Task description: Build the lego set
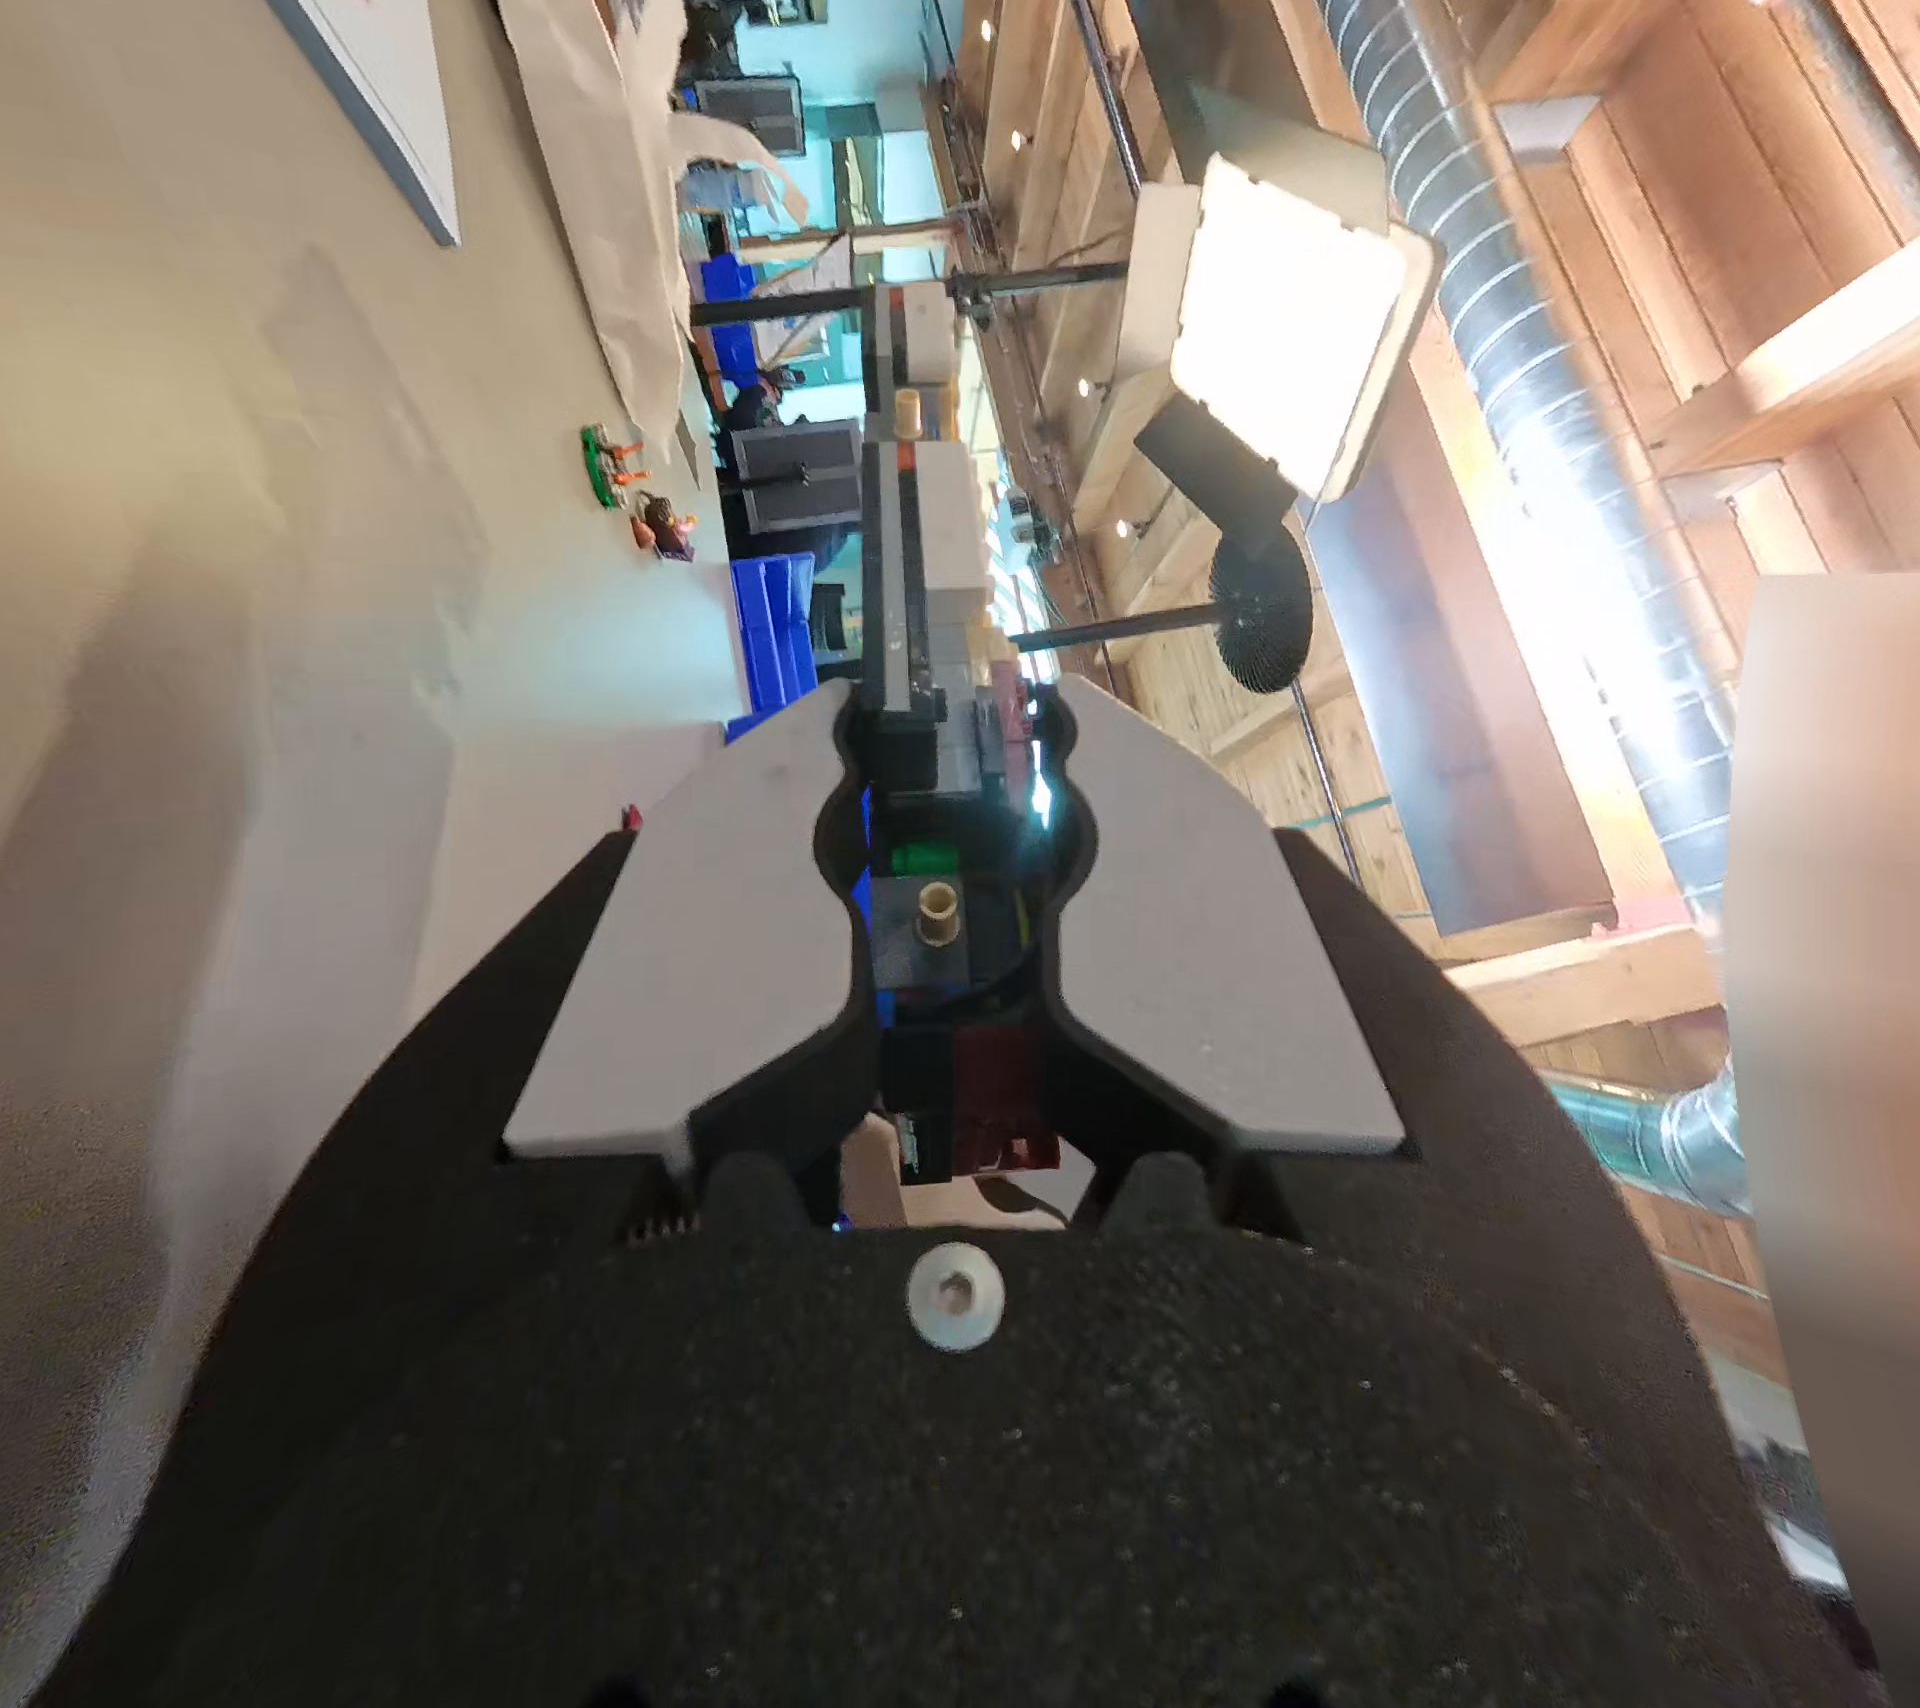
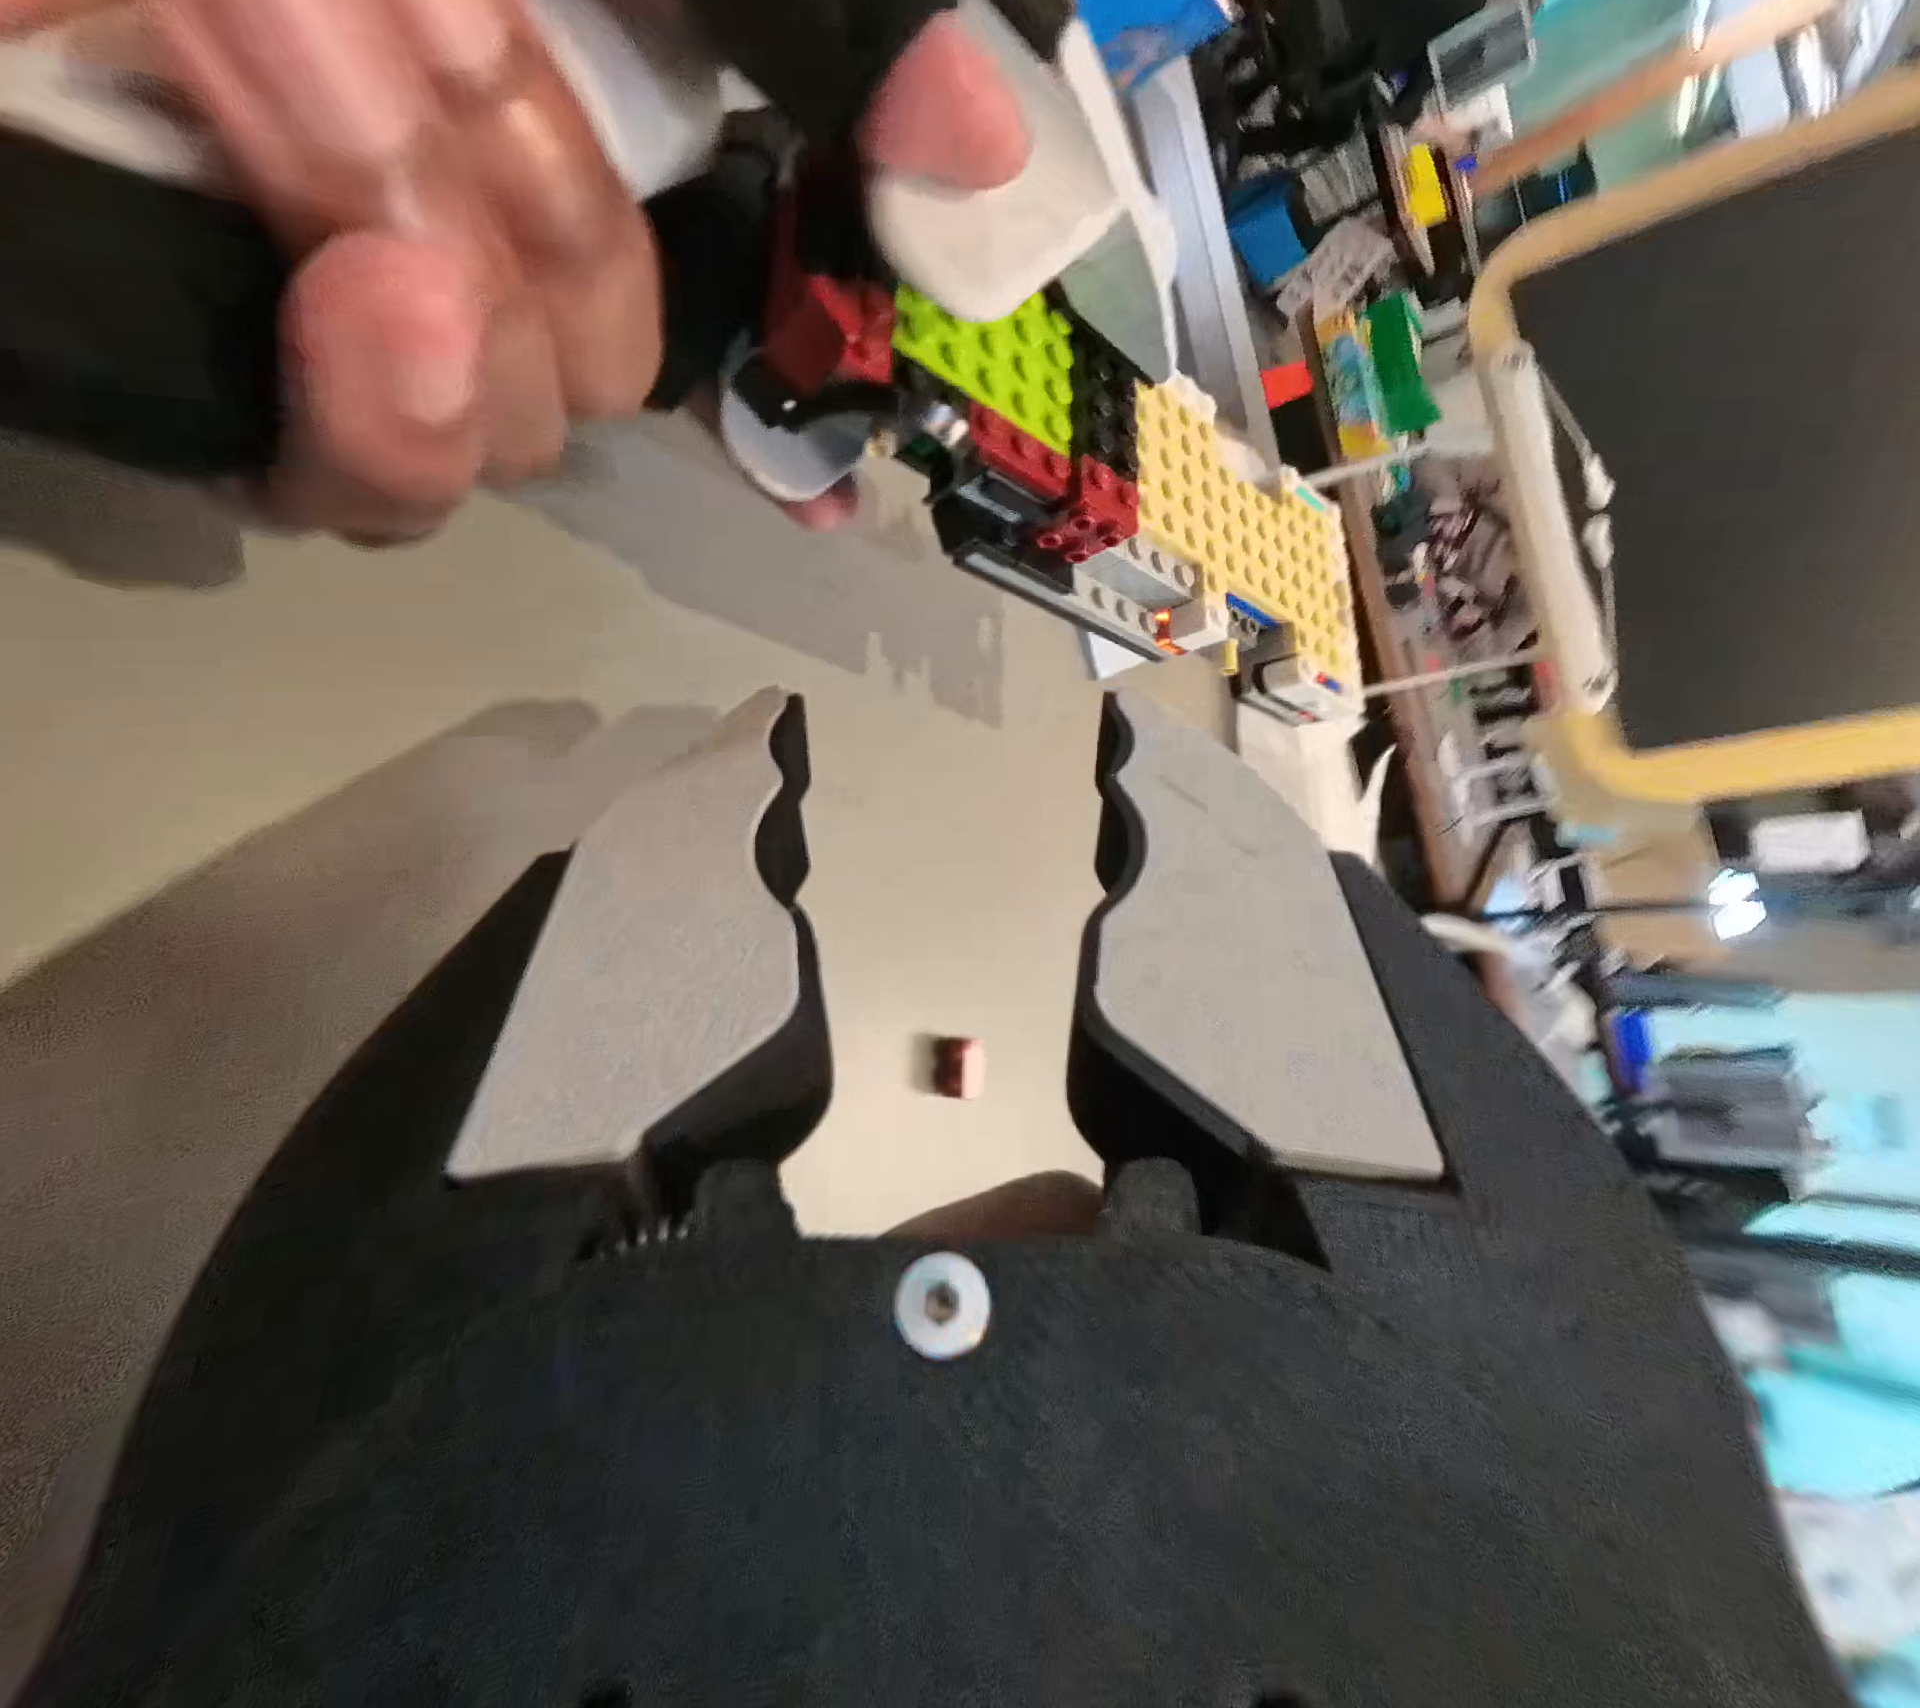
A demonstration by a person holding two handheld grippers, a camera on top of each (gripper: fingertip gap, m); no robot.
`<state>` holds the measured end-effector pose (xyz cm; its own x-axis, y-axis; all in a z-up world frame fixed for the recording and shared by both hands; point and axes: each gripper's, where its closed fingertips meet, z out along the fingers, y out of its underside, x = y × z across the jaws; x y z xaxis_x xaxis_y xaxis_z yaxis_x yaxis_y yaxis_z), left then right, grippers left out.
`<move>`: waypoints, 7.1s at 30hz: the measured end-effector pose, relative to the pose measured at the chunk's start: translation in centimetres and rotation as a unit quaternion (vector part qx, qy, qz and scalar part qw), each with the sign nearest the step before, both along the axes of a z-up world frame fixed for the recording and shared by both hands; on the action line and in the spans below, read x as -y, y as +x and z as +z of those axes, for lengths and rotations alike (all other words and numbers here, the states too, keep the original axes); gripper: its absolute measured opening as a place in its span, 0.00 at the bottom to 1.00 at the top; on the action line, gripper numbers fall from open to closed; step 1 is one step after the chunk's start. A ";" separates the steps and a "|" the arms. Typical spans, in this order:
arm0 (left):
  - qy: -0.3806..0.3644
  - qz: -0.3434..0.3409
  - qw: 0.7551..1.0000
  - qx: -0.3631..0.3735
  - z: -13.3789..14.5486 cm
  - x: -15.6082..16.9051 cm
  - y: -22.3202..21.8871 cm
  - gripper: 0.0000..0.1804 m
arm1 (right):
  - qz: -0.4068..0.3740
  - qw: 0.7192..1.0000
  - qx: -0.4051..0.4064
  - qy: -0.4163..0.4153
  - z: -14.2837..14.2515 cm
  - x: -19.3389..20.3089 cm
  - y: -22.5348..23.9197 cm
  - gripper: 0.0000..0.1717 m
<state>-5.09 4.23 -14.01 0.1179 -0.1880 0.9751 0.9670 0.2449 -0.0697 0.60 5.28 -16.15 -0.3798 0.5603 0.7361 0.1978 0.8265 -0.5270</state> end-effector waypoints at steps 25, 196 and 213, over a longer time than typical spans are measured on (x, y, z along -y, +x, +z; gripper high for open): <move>0.077 0.013 0.990 -0.121 1.4 0.0 2.7 0.17 | -0.004 0.594 0.203 -0.779 1.3 2.6 -1.1 0.18; -0.347 0.031 0.159 -0.924 -3.8 -0.7 -9.4 0.14 | -0.127 0.818 0.291 -0.480 -5.7 -5.0 -6.7 0.14; -0.346 0.009 0.180 -0.921 -4.3 0.9 -8.6 0.14 | -0.082 0.903 0.263 -0.331 -6.8 -2.2 -4.7 0.14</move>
